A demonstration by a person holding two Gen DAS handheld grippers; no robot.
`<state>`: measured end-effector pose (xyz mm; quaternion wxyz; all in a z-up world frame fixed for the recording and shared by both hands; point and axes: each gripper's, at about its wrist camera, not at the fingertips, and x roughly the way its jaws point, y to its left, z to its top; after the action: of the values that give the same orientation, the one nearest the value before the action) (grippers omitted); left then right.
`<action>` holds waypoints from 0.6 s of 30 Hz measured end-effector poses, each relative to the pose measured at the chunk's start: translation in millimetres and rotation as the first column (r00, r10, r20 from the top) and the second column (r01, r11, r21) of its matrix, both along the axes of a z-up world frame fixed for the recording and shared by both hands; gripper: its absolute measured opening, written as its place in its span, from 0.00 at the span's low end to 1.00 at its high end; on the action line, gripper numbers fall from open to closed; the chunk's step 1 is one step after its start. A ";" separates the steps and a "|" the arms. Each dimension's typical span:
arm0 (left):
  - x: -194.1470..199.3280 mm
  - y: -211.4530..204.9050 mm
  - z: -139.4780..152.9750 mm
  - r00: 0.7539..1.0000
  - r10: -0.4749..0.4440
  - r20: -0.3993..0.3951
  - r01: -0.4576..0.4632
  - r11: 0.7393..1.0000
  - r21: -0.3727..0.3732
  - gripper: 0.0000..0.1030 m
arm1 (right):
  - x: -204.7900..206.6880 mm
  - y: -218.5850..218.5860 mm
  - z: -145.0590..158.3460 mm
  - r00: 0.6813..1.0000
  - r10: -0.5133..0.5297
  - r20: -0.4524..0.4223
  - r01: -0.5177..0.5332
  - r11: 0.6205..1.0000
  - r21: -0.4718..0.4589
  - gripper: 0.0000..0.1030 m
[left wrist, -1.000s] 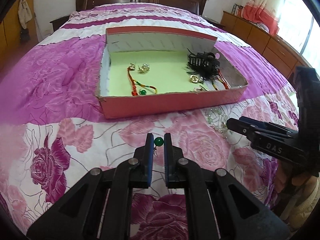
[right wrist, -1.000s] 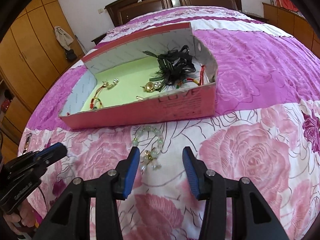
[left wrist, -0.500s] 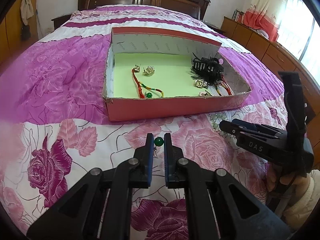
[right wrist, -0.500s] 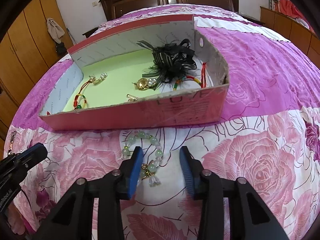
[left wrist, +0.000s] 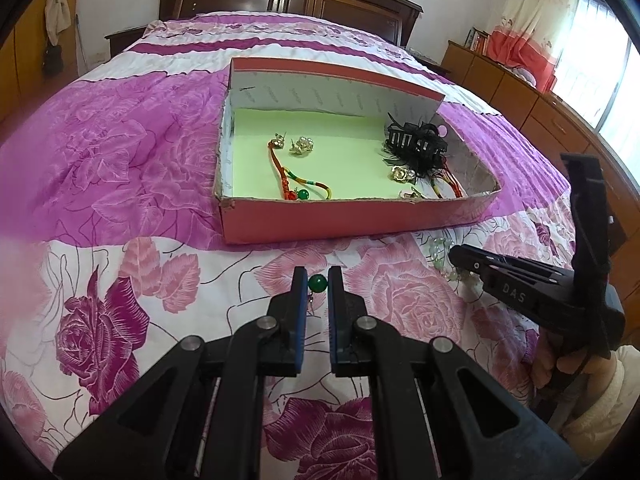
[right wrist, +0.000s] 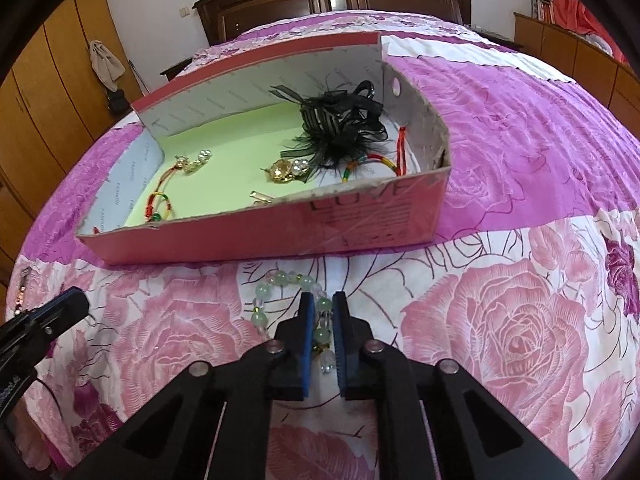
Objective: Organize jewelry
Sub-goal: 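Carry the bead bracelet with the right tool while the left tool carries the earring into the box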
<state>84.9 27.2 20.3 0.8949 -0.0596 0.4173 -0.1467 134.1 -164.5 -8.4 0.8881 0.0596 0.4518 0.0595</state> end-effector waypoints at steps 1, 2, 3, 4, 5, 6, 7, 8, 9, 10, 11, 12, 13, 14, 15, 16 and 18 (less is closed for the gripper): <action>-0.3 -0.5 0.4 1.000 0.000 -0.001 0.000 1.000 -0.001 0.01 | -1.5 -0.4 1.0 1.000 0.002 0.001 -0.002 1.000 0.007 0.10; -0.9 -1.1 1.1 1.000 0.000 -0.001 0.000 1.000 -0.001 0.01 | -3.3 -0.7 2.3 1.000 0.004 0.003 -0.004 1.000 0.012 0.10; -1.4 -1.5 1.8 1.000 0.000 -0.001 0.000 1.000 -0.001 0.01 | -5.6 -0.7 3.7 1.000 0.006 0.006 -0.006 1.000 0.018 0.10; -1.5 -1.3 1.7 1.000 0.000 0.000 0.000 1.000 0.000 0.01 | -8.0 -1.1 5.4 1.000 0.010 0.009 -0.010 1.000 0.026 0.09; -2.1 -2.0 2.8 1.000 0.002 0.001 -0.002 1.000 0.001 0.01 | -9.6 -0.9 6.4 1.000 0.012 0.012 -0.013 0.999 0.030 0.09; -2.8 -2.2 3.6 1.000 0.003 0.001 -0.003 1.000 0.001 0.01 | -12.0 -1.2 8.1 1.000 0.015 0.017 -0.016 0.999 0.035 0.09; -3.4 -2.6 4.8 1.000 0.004 0.002 -0.004 1.000 0.001 0.01 | -14.5 -1.5 10.1 1.000 0.019 0.022 -0.020 0.999 0.039 0.09; -3.8 -2.8 5.8 1.000 0.006 0.003 -0.006 1.000 0.000 0.01 | -16.1 -1.8 11.4 0.999 0.021 0.026 -0.022 0.999 0.043 0.09; -4.3 -2.9 6.8 1.000 0.007 0.003 -0.007 1.000 -0.001 0.01 | -18.3 -2.0 13.3 0.999 0.024 0.031 -0.025 0.999 0.048 0.09; -5.0 -2.5 8.0 1.000 0.009 0.005 -0.009 1.000 -0.001 0.01 | -20.5 -2.5 15.2 0.999 0.025 0.037 -0.027 0.998 0.052 0.09; -5.1 -2.5 8.9 1.000 0.010 0.006 -0.010 1.000 0.000 0.01 | -22.7 -3.3 17.4 0.999 0.027 0.042 -0.029 0.998 0.057 0.09; -5.8 -2.9 10.3 1.000 0.012 0.008 -0.012 1.000 0.000 0.01 | -24.9 -3.6 19.5 0.998 0.029 0.048 -0.032 0.997 0.063 0.09; -6.0 -2.9 10.9 1.000 0.012 0.008 -0.012 1.000 0.000 0.01 | -27.4 -4.1 21.6 0.998 0.032 0.053 -0.035 0.997 0.067 0.09; -6.6 -3.0 12.1 1.000 0.013 0.009 -0.013 1.000 -0.001 0.01 | -30.7 -4.4 24.4 0.998 0.036 0.060 -0.040 0.997 0.071 0.09; -7.3 -3.3 13.5 1.000 0.014 0.011 -0.014 1.000 -0.002 0.01 | -32.8 -4.1 26.2 0.997 0.038 0.066 -0.043 0.996 0.072 0.09; -8.2 -3.6 14.4 1.000 0.014 0.014 -0.014 1.000 -0.001 0.01 | -35.2 -4.0 28.3 0.997 0.041 0.071 -0.047 0.996 0.074 0.09; -9.7 -5.0 17.5 1.000 0.014 0.021 -0.014 1.000 0.002 0.01 | -40.3 -3.5 32.9 0.995 0.049 0.085 -0.056 0.996 0.076 0.09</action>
<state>75.2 22.2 37.8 0.9003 -0.0603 0.4075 -0.1406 93.8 -168.0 24.5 0.9013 0.0800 0.4132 0.1030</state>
